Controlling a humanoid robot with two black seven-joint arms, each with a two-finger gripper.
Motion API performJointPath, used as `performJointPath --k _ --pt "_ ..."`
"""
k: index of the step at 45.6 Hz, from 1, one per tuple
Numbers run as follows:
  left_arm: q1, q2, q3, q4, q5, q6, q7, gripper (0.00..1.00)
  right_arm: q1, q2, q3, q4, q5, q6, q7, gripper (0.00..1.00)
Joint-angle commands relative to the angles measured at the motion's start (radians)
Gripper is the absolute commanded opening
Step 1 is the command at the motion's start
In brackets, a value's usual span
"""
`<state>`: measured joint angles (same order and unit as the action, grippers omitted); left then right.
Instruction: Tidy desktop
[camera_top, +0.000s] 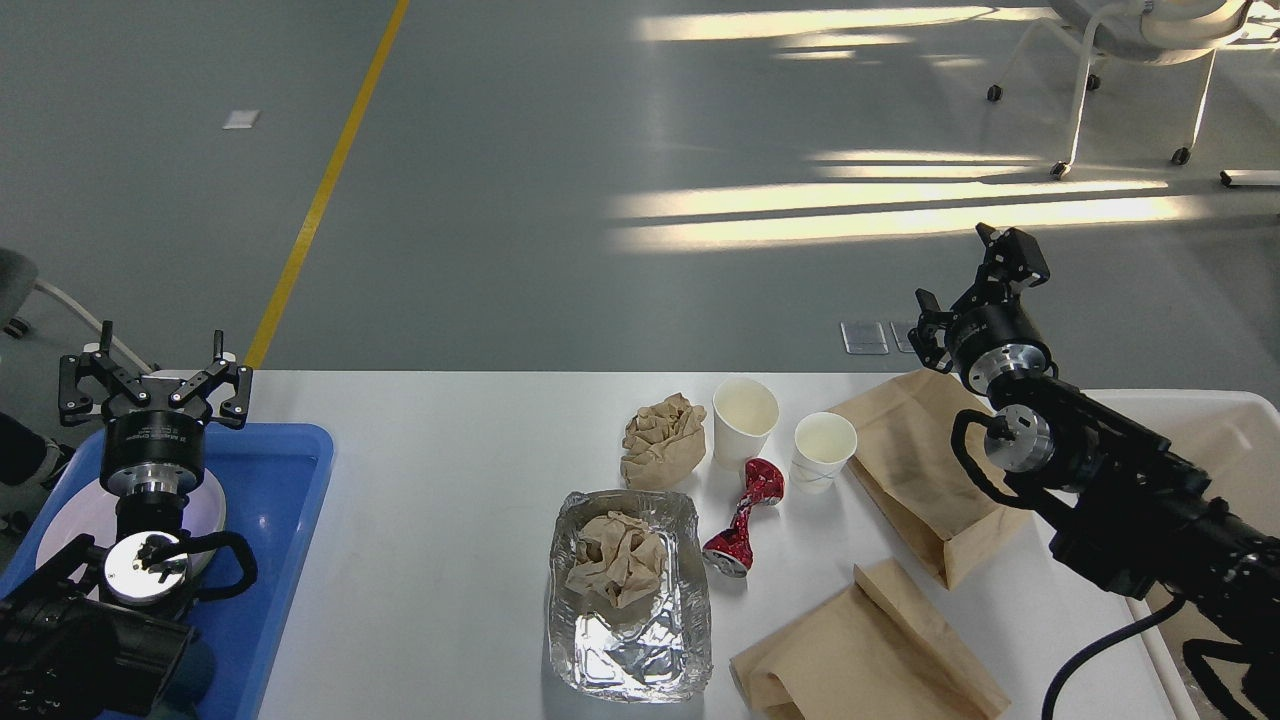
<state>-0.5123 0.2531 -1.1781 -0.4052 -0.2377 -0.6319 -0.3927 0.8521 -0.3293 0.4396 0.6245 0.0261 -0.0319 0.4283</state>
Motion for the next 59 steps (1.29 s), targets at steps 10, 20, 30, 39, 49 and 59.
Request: performJointPath --k 10,20,30,39,49,59 --pt "0.0 0.0 0.0 0.0 0.0 0.001 0.0 0.96 0.267 -0.083 -0.533 -0.005 -0.106 0.214 -0.02 1.0" --pt "0.0 0.0 0.0 0.0 0.0 0.0 0.0 0.96 0.419 -0.073 -0.875 -0.015 -0.106 0.308 -0.126 1.0" --pt "0.0 0.0 0.0 -0.001 0.0 0.0 0.0 0.96 0.525 -0.028 -1.053 -0.006 -0.106 0.518 -0.35 1.0" --pt "0.0 0.0 0.0 0.0 0.0 0.0 0.0 0.96 0.677 0.052 -1.242 0.011 -0.101 0.731 -0.445 1.0" --pt "0.0 0.0 0.0 0.0 0.0 0.001 0.0 0.96 0.831 0.079 -1.297 0.107 -0.063 0.799 -0.448 1.0" --pt "0.0 0.0 0.0 0.0 0.0 0.0 0.0 0.96 0.923 0.113 -1.305 0.165 -0.052 0.811 -0.448 1.0"
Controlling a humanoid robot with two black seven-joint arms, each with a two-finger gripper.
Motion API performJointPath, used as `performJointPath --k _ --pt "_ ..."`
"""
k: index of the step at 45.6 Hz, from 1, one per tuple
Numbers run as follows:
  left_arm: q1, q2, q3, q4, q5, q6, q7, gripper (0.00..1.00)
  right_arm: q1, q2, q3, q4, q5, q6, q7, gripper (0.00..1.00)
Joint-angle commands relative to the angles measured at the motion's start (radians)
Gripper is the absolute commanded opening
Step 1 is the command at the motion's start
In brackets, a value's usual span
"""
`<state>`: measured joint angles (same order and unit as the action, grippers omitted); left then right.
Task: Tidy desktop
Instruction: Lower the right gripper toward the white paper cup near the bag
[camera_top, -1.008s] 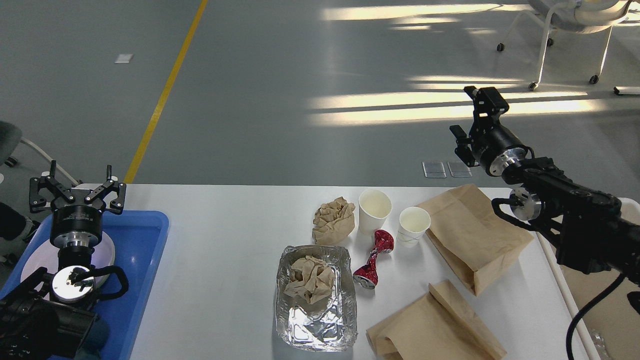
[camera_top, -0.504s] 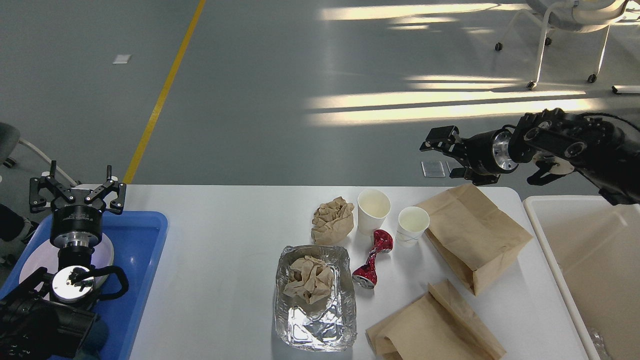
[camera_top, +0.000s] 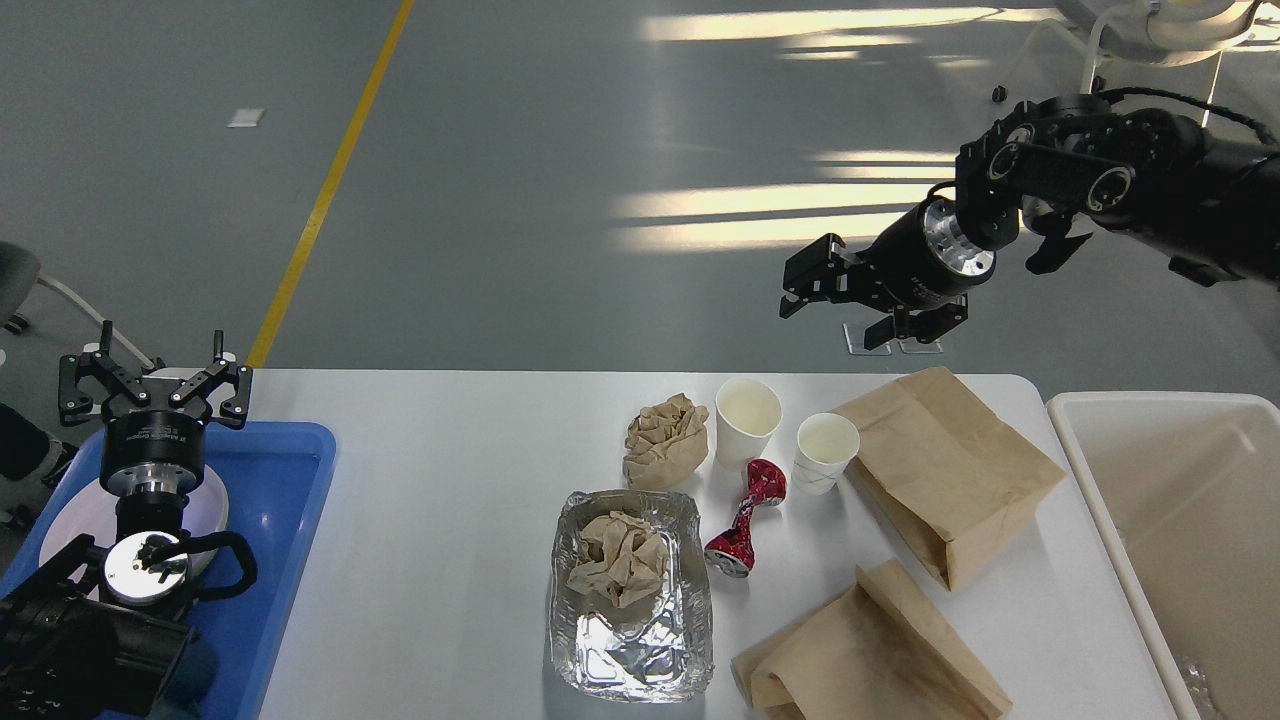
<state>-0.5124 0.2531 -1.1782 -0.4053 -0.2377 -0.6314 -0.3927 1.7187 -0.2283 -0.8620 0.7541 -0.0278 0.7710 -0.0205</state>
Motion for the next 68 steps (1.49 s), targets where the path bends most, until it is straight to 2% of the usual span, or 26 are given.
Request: performJointPath --k 1,8,18,25,45,68 --pt "0.0 0.0 0.0 0.0 0.0 -0.001 0.0 0.96 0.068 0.012 -0.005 0.046 0.002 0.01 0.001 1.0" --pt "0.0 0.0 0.0 0.0 0.0 -0.001 0.0 0.96 0.194 0.006 -0.054 0.128 0.005 0.019 0.002 1.0" --pt "0.0 0.0 0.0 0.0 0.0 -0.001 0.0 0.96 0.304 -0.012 -0.055 0.162 0.005 0.02 0.004 1.0" --pt "0.0 0.0 0.0 0.0 0.0 -0.001 0.0 0.96 0.306 -0.016 -0.057 0.192 0.005 0.02 0.002 1.0" --pt "0.0 0.0 0.0 0.0 0.0 -0.001 0.0 0.96 0.062 0.092 -0.149 0.202 -0.011 0.004 -0.004 1.0" --pt "0.0 0.0 0.0 0.0 0.0 -0.001 0.0 0.96 -0.338 0.115 -0.173 -0.058 0.014 -0.306 -0.007 0.98"
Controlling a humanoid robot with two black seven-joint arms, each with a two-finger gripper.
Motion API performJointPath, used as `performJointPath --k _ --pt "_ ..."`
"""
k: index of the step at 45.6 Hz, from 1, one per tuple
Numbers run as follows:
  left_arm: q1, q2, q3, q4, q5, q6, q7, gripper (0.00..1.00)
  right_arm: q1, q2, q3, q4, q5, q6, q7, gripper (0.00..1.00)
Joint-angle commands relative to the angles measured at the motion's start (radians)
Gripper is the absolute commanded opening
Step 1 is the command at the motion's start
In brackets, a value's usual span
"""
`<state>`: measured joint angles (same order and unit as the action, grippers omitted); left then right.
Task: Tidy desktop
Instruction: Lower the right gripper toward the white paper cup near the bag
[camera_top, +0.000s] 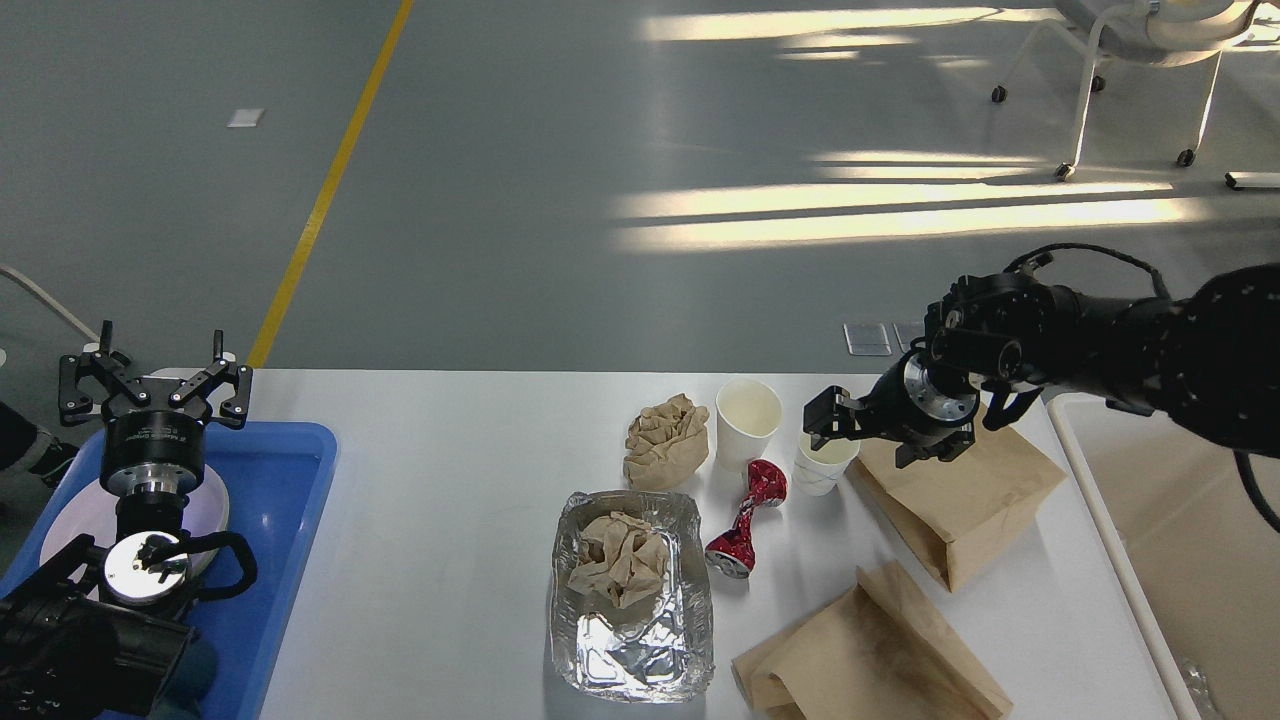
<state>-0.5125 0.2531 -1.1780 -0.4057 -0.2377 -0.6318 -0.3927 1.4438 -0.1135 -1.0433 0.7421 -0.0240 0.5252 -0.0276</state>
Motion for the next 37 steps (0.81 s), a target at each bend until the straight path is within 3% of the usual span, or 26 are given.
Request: performJointPath --k 1,12,19,23,30,32,37 --pt "0.0 0.0 0.0 -0.001 0.0 0.0 0.0 0.96 -0.069 0.0 0.008 -0.049 0.016 -0.071 -0.001 0.98" --pt "0.0 0.0 0.0 0.001 0.0 0.001 0.0 0.96 -0.114 -0.006 0.0 -0.078 0.111 -0.134 -0.002 0.92" --pt "0.0 0.0 0.0 -0.001 0.0 0.0 0.0 0.96 -0.131 -0.006 0.0 -0.093 0.111 -0.149 -0.002 0.79" --pt "0.0 0.0 0.0 -0.001 0.001 0.0 0.0 0.96 -0.143 -0.006 0.005 -0.093 0.111 -0.151 -0.002 0.76" --pt "0.0 0.0 0.0 -0.001 0.0 0.0 0.0 0.96 -0.146 -0.005 0.009 -0.093 0.111 -0.149 -0.003 0.27" --pt "0.0 0.0 0.0 0.001 0.0 0.0 0.0 0.96 -0.146 -0.005 0.009 -0.092 0.114 -0.149 -0.003 0.19" --pt "-0.001 0.0 0.0 0.001 0.0 0.0 0.0 0.96 -0.146 -0.005 0.011 -0.092 0.118 -0.149 -0.003 0.1"
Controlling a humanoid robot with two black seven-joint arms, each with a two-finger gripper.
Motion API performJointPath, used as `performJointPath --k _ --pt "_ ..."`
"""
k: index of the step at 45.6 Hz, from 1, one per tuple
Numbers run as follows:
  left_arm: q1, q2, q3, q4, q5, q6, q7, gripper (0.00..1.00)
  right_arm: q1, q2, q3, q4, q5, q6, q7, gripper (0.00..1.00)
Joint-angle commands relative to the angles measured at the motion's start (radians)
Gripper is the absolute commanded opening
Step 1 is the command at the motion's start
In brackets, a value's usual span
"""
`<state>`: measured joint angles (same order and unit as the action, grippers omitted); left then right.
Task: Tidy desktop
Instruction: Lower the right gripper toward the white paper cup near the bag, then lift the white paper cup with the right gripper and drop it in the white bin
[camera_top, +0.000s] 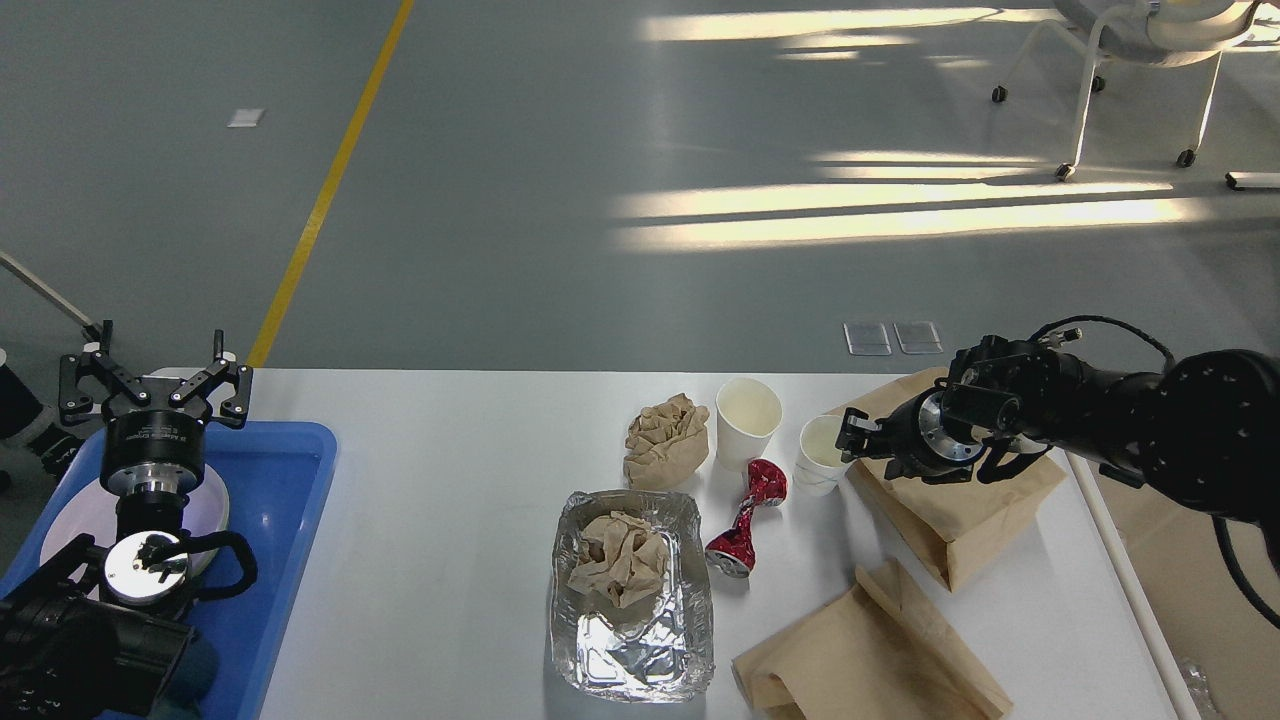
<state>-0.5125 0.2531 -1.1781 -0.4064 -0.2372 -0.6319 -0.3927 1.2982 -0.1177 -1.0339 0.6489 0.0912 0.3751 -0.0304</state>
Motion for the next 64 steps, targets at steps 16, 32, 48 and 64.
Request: performJointPath --k 16,32,48,64 --pt "0.0 0.0 0.0 0.0 -0.001 0.0 0.0 0.96 0.065 -0.023 0.026 0.034 0.036 0.068 0.001 0.0" --pt "0.0 0.0 0.0 0.001 -0.001 0.0 0.0 0.96 0.374 -0.22 0.018 0.035 0.032 0.372 0.001 0.0" --pt "0.0 0.0 0.0 0.001 -0.001 0.001 0.0 0.96 0.619 -0.373 0.037 0.043 0.035 0.51 0.003 0.0" --pt "0.0 0.0 0.0 0.001 -0.001 0.0 0.0 0.96 0.305 -0.536 0.034 -0.018 0.1 0.325 0.001 0.0"
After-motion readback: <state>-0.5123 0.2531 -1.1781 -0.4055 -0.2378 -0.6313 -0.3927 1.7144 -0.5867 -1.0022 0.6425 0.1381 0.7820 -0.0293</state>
